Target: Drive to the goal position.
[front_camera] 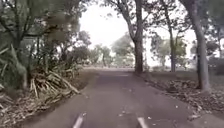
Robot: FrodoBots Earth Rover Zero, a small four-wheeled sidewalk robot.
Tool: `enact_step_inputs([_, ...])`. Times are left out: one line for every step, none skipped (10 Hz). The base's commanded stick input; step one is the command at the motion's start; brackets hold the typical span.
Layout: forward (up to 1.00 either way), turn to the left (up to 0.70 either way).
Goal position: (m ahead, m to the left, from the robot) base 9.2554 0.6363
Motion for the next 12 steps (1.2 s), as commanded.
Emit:
enact_step_inputs([0.60,-0.15])
enact_step_inputs([0.60,-0.15])
enact_step_inputs([0.60,-0.15])
enact_step_inputs([0.60,0.00])
enact_step_inputs([0.60,0.00])
enact_step_inputs([0.60,0.00])
enact_step_inputs([0.60,0.00])
enact_step_inputs([0.60,0.00])
enact_step_inputs([0.60,0.00])
enact_step_inputs([0.60,0.00])
enact_step_inputs([0.60,0.00])
enact_step_inputs([0.60,0.00])
